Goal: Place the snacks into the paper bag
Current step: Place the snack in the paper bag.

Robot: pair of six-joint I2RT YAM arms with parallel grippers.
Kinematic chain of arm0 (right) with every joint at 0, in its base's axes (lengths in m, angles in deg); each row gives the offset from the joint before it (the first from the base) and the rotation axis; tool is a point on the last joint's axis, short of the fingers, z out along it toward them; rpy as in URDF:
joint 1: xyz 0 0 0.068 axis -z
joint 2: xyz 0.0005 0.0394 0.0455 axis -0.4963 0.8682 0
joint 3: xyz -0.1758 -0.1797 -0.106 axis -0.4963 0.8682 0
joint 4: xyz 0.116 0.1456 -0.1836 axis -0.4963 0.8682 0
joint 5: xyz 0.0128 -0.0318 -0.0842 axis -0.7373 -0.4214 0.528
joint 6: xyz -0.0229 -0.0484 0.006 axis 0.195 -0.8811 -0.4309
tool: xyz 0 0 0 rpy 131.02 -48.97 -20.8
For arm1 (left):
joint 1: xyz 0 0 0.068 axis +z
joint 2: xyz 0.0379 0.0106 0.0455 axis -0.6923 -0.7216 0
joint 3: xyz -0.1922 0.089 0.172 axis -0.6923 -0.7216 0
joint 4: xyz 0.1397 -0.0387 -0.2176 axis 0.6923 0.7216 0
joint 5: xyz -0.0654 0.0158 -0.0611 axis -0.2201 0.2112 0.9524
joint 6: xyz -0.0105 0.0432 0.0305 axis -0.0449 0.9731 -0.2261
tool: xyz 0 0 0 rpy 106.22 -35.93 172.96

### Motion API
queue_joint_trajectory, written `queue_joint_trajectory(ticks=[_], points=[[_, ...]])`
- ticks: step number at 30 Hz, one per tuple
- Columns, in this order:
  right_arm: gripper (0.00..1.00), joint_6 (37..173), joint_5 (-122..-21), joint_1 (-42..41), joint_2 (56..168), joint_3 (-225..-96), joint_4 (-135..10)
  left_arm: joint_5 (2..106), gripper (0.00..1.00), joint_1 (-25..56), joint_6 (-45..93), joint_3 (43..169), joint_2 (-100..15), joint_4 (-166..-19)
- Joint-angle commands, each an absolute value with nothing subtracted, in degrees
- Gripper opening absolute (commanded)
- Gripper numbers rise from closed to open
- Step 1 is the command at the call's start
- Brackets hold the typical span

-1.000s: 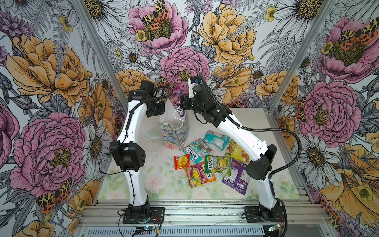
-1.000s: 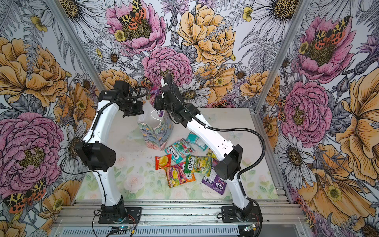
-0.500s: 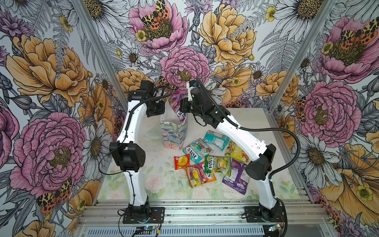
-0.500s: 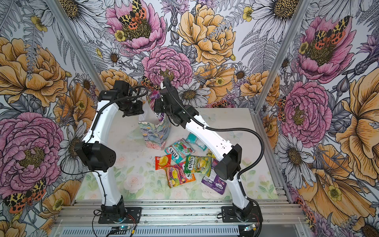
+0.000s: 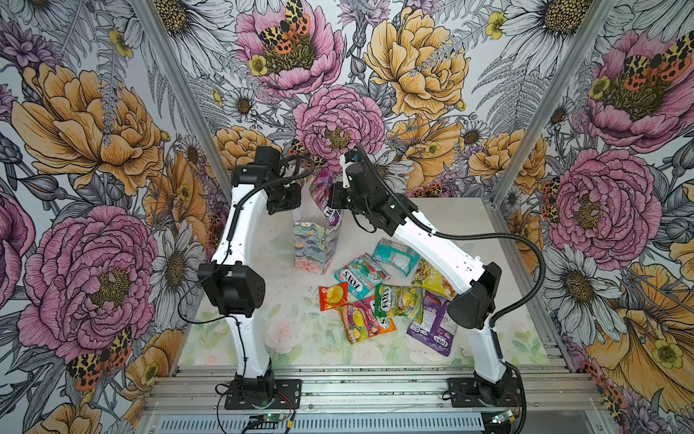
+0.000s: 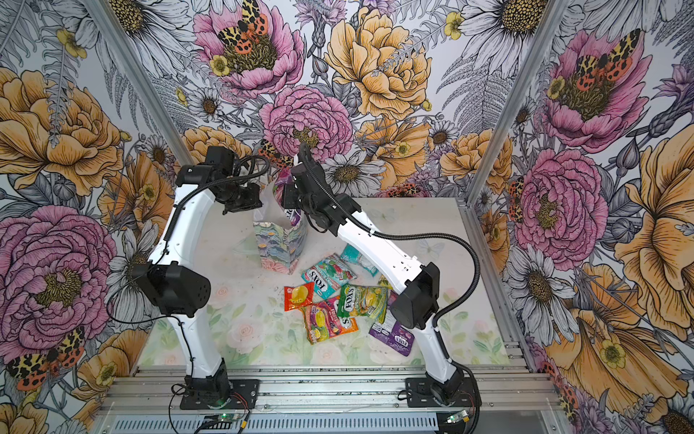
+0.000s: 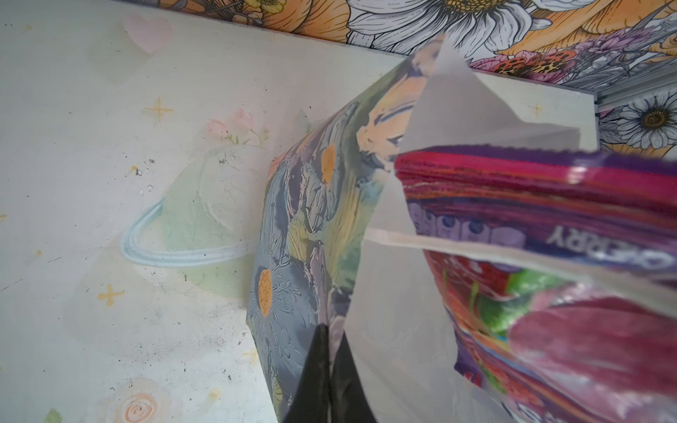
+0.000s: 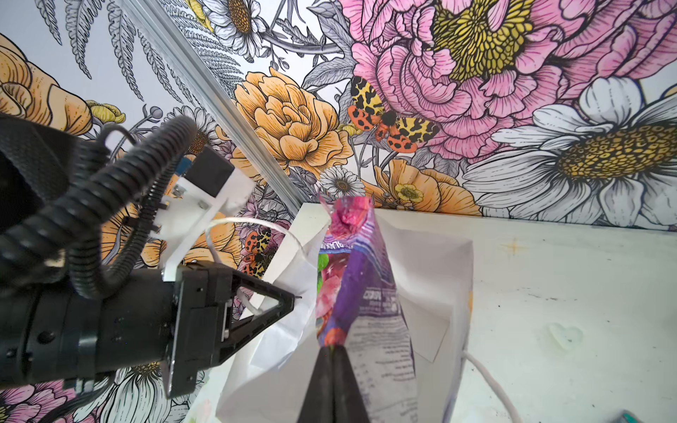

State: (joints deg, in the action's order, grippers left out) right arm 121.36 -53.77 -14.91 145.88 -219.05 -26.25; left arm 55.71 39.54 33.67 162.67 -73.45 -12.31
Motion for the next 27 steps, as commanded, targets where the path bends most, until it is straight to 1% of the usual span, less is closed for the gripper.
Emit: queue_joint_trajectory(ticks=[1,16,22,23,25,27], points=[[0.00,122.8,-54.4,-15.3,147.9,-220.6,-28.0,57.6,0.00,39.4,33.6,162.0,-72.5,-12.6],[0.00,125.0,-56.1,-15.1,152.7,-224.9,-28.0,58.3,0.00,39.8,34.0,161.2,-72.3,-12.6],[0.00,125.2,-57.2,-15.0,152.4,-224.8,-28.0,58.3,0.00,39.9,34.2,160.5,-72.2,-12.5],[0.01,125.2,-57.4,-14.8,152.2,-224.8,-28.0,58.4,0.00,40.0,34.2,160.4,-72.2,-12.6],[0.10,124.7,-58.1,-14.7,151.5,-224.8,-28.0,58.4,0.00,40.1,34.3,160.4,-72.2,-12.6],[0.16,124.2,-59.2,-14.6,150.8,-224.8,-28.1,58.4,0.00,40.3,34.5,160.3,-72.3,-12.6]])
